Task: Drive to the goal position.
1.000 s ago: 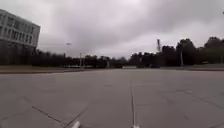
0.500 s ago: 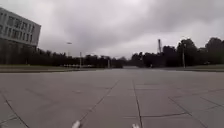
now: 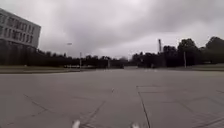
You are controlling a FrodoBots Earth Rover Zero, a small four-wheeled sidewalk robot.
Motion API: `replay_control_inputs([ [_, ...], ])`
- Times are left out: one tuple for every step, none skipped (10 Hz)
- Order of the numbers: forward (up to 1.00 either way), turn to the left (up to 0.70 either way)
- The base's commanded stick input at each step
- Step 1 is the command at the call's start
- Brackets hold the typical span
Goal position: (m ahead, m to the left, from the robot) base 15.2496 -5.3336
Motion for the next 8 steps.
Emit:
replay_control_inputs([
  [0.70, 0.00],
  [0.70, 0.00],
  [0.70, 0.00],
  [0.70, 0.00],
  [0.70, 0.00],
  [0.70, 0.00],
  [0.70, 0.00],
  [0.70, 0.00],
])
